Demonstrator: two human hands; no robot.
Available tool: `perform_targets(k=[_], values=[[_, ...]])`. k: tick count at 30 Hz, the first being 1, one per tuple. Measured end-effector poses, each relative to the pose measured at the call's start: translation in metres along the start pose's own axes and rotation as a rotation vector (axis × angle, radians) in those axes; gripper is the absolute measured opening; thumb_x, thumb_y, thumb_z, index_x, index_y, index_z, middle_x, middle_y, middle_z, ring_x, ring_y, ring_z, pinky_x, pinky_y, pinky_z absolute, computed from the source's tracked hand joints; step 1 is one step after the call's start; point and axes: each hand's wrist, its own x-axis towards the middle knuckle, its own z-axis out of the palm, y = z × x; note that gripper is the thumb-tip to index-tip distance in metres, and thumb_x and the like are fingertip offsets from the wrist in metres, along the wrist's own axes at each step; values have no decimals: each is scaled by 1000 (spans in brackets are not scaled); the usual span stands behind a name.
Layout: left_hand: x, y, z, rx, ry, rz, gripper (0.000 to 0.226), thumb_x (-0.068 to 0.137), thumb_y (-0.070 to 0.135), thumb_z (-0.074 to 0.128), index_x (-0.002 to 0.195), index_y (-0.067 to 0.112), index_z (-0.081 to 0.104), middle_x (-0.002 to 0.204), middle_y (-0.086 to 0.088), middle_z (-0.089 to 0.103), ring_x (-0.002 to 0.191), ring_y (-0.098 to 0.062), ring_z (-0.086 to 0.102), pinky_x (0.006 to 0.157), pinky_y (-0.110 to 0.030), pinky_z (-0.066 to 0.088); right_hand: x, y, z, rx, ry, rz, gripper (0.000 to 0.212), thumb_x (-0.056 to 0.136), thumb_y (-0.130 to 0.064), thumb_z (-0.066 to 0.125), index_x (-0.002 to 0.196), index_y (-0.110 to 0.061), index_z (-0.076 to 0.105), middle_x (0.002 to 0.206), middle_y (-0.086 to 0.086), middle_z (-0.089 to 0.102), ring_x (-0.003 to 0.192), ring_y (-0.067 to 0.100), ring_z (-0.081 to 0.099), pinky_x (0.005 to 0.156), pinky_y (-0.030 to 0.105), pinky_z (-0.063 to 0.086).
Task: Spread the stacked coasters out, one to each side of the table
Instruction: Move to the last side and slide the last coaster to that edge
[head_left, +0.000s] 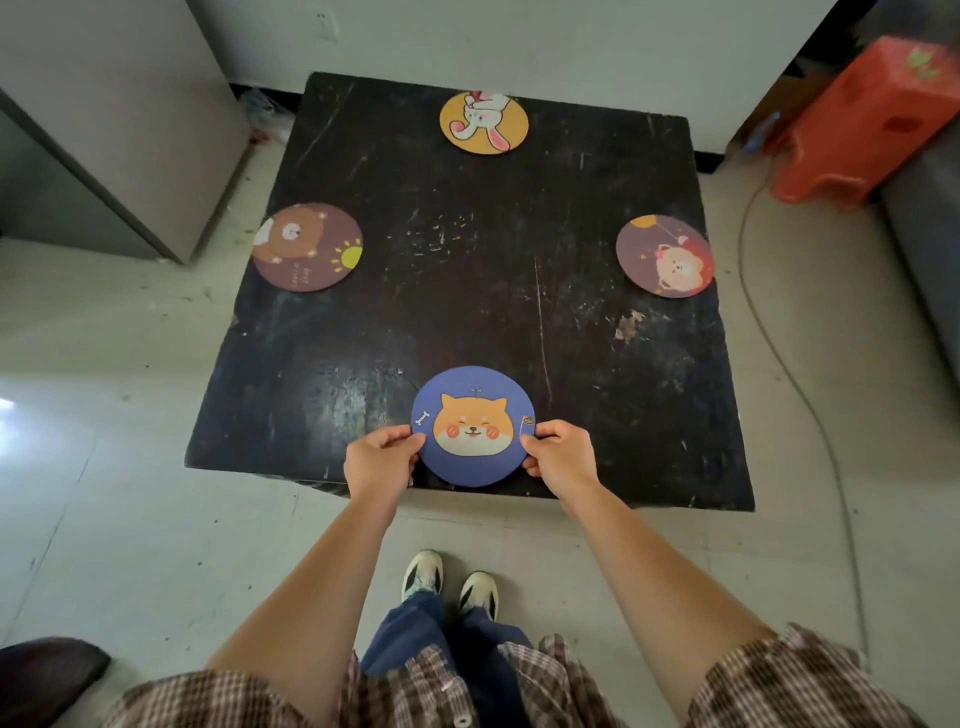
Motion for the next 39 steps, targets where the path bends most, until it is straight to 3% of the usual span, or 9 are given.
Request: perform_targets(k=[6, 11, 17, 22, 26, 31, 39], values=[[4, -5, 3, 117, -40, 76, 19, 79, 9, 70, 97, 13, 73, 77, 0, 72, 76, -19, 67, 79, -37, 56, -1, 6, 7, -57, 55, 35, 12, 82, -10, 66, 92, -16, 63, 77, 5, 69, 65, 16, 64, 63, 32, 57], [5, -4, 1, 230, -46, 139, 19, 79, 9, 70, 97, 13, 72, 76, -1, 70, 72, -19, 66, 77, -37, 56, -3, 8, 9, -59, 101, 36, 14, 79, -10, 69, 89, -18, 62, 72, -1, 66, 64, 15, 65, 55, 26, 53], [3, -2, 2, 291, -40, 175, 20, 78, 11, 72, 98, 12, 70, 75, 2, 67, 62, -13, 63, 66, -30, 52, -6, 8, 11, -101, 132, 30, 16, 78, -8, 70, 86, -16, 61, 80, 4, 67, 73, 20, 67, 61, 30, 55], [3, -3, 2, 318, -42, 188, 22, 78, 13, 71, 100, 10, 69, 82, -3, 70, 73, -21, 67, 72, -37, 56, -9, 7, 11, -144, 154, 16, 18, 78, -6, 69, 72, -19, 57, 75, 6, 66, 72, 23, 65, 59, 30, 53], [3, -3, 3, 331, -31, 205, 21, 78, 12, 71, 98, 10, 69, 78, 0, 67, 72, -20, 66, 69, -33, 54, -10, 7, 16, -215, 195, -14, 22, 80, -7, 67, 66, -18, 55, 71, 5, 63, 66, 19, 61, 51, 25, 47], [4, 0, 6, 340, -16, 172, 20, 78, 11, 71, 98, 8, 67, 84, -5, 69, 78, -24, 66, 75, -38, 56, -8, 11, 21, -279, 219, -34, 7, 83, -11, 67, 84, -11, 60, 79, 4, 61, 70, 15, 58, 48, 17, 38], [3, 6, 7, 429, -8, 158, 22, 78, 12, 70, 99, 8, 64, 93, -8, 68, 81, -23, 62, 73, -33, 50, -11, 8, 20, -312, 184, -32, 20, 83, -17, 68, 99, -9, 57, 87, 3, 60, 76, 15, 56, 47, 14, 35]])
